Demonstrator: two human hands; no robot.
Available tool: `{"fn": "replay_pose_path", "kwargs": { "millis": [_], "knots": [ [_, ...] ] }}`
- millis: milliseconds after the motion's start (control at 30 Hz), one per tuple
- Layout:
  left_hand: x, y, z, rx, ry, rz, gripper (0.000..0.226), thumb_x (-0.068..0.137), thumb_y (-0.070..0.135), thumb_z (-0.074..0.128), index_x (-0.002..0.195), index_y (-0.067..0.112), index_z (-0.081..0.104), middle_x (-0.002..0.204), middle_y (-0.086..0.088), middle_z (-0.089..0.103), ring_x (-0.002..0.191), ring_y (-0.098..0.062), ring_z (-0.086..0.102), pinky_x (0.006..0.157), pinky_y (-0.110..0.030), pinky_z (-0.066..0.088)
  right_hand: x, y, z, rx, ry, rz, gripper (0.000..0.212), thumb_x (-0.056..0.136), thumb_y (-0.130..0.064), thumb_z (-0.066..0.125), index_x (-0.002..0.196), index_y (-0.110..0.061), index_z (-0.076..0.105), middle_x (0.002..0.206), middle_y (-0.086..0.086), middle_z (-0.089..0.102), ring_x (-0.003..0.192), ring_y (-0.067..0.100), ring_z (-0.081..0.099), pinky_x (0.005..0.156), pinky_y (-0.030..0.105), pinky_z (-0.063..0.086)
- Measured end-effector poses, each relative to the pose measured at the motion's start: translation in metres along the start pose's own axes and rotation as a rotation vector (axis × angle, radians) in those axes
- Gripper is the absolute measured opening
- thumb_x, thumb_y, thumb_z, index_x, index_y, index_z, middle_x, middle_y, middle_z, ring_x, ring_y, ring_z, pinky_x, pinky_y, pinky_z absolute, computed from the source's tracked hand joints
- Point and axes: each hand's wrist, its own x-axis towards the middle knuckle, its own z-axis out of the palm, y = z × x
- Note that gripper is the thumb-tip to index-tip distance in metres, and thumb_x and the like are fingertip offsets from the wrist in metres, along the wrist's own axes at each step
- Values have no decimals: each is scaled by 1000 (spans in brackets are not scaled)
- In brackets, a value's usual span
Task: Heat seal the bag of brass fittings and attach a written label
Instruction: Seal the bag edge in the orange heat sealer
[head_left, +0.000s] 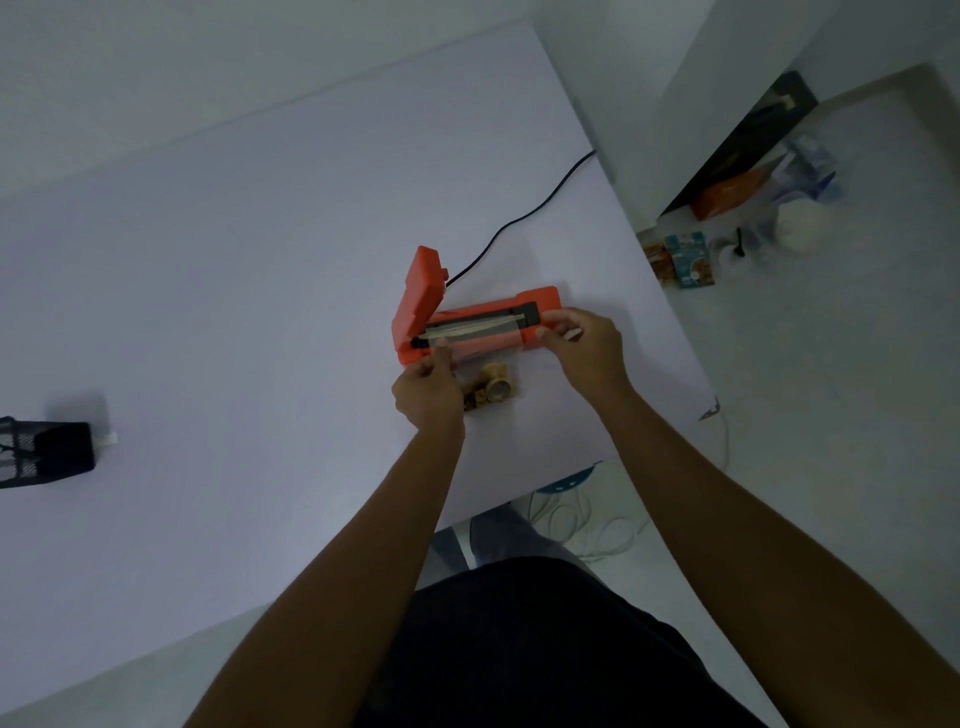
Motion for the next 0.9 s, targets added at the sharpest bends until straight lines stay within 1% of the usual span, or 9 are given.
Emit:
{"fn": "replay_pose_path", "kwargs": {
  "millis": [167, 333, 433, 533, 633, 733, 800, 833, 900],
  "knots": [
    [0, 10, 2, 18, 19, 85, 9, 90, 27, 69, 82, 22, 72, 80, 0, 72, 74, -21, 69, 81, -41, 61, 2, 10, 10, 7, 38, -12, 20, 86, -10, 76, 106, -12, 76, 85, 4, 63, 72, 14, 56, 68, 16, 47],
    [-2, 18, 5, -14, -3, 139, 16, 91, 26, 68, 100, 15, 76, 85, 8, 69, 79, -12, 67, 87, -38, 58, 4, 15, 13, -14, 53, -40, 20, 85, -6, 75, 104, -12, 77, 86, 6, 61, 70, 11, 53, 66, 7, 45],
    [-5, 21, 7, 2, -39, 197, 19, 93, 28, 67, 102, 14, 75, 89, 9, 69, 82, -12, 68, 89, -35, 58, 6, 15, 16, -13, 45, -43, 22, 85, -4, 75, 104, -14, 77, 86, 6, 61, 69, 9, 53, 66, 9, 47],
    [-10, 22, 13, 10, -99, 270, 15, 92, 26, 67, 95, 14, 76, 86, 15, 70, 80, -4, 68, 87, -30, 58, 7, 18, 14, -6, 47, -29, 22, 85, -5, 75, 104, -15, 77, 87, 6, 62, 70, 11, 54, 65, 7, 47],
    [-17, 23, 11, -19, -174, 333, 14, 93, 22, 67, 93, 10, 74, 78, 16, 70, 71, 3, 67, 73, -20, 56, 6, 19, 13, 13, 44, -25, 21, 86, -6, 75, 104, -15, 77, 87, 7, 62, 70, 12, 55, 64, 6, 46],
    [-23, 23, 6, -46, -310, 411, 18, 94, 13, 65, 97, -4, 70, 75, 15, 70, 68, -2, 69, 65, -17, 56, 5, 19, 12, 52, 50, -10, 19, 86, -7, 75, 104, -15, 77, 87, 7, 62, 70, 10, 54, 67, 11, 49],
    [-26, 23, 0, -25, -424, 483, 19, 95, 10, 63, 100, -7, 68, 80, 2, 74, 72, -11, 73, 68, -29, 61, 5, 19, 11, 110, 48, 28, 19, 87, -8, 74, 105, -14, 77, 87, 5, 62, 72, 12, 55, 72, 18, 51],
    [-27, 23, -4, 11, -462, 526, 18, 95, 9, 62, 101, -6, 69, 83, -2, 74, 75, -10, 73, 71, -28, 61, 4, 19, 10, 151, 41, 51, 19, 87, -9, 74, 105, -14, 77, 86, 3, 62, 74, 12, 55, 73, 21, 52],
    [-30, 23, -12, 96, -486, 634, 15, 95, 9, 62, 101, 0, 72, 90, 4, 73, 86, -2, 70, 79, -16, 54, 1, 20, 7, 239, 23, 107, 19, 88, -8, 73, 105, -15, 77, 83, -3, 61, 73, 11, 55, 70, 22, 50]
  ]
}}
